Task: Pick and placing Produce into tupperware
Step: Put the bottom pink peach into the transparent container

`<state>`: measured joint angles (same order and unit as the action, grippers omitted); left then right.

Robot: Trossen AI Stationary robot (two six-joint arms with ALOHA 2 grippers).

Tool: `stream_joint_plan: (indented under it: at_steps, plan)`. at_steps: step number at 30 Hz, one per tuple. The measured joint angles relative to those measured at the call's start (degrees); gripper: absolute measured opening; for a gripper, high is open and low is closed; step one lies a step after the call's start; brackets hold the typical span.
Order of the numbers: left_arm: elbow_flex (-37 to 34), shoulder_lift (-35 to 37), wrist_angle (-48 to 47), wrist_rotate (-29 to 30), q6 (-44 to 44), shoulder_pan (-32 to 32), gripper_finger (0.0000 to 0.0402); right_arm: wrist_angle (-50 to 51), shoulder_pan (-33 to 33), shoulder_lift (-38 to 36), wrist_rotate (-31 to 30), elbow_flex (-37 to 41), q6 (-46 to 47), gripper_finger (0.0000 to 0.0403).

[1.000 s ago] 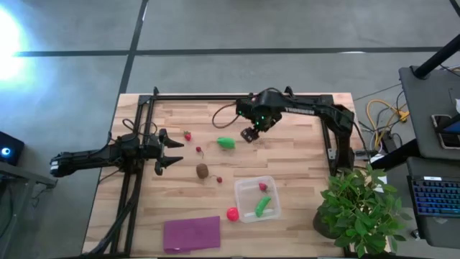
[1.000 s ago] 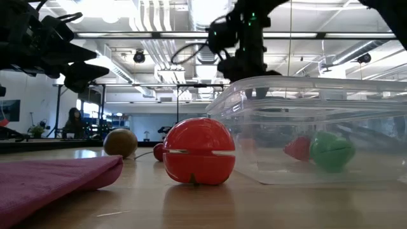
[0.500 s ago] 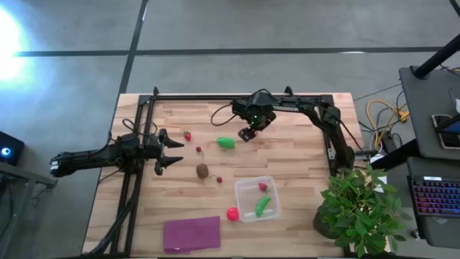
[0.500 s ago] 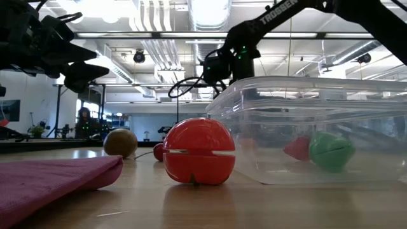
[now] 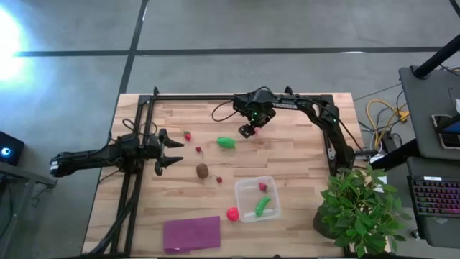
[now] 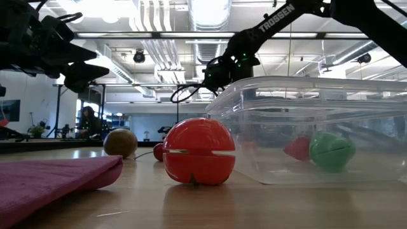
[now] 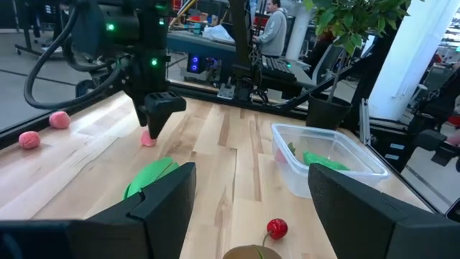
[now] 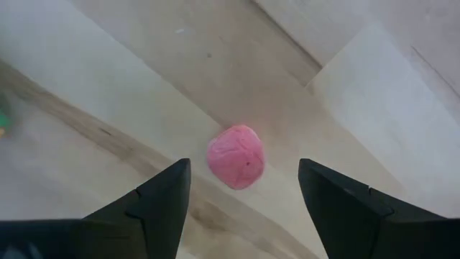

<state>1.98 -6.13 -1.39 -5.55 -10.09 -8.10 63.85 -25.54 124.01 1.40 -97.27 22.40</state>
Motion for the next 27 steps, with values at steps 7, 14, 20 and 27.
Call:
stream_joint_plan:
  at_steps: [7, 14, 20, 27]
  plan:
    - [0.0, 0.0, 0.0, 0.01, 0.0, 0.0, 0.0255, -1.78, -0.28, 0.0, 0.03, 1.01, -0.11, 0.0231]
    - [-0.01, 0.0, 0.01, 0.01, 0.01, 0.0, 0.0255, -3.62, -0.35, 0.0, 0.05, 2.02, 0.35, 0.0226]
    - [0.0, 0.0, 0.0, -0.01, 0.0, 0.0, 0.0255, -5.89, -0.37, -0.04, 0.07, 3.7, 0.65, 0.0226]
    - [-0.02, 0.0, 0.0, -0.01, 0.0, 0.0, 0.0255, -7.09, -0.37, -0.04, -0.17, 5.18, 0.63, 0.0216]
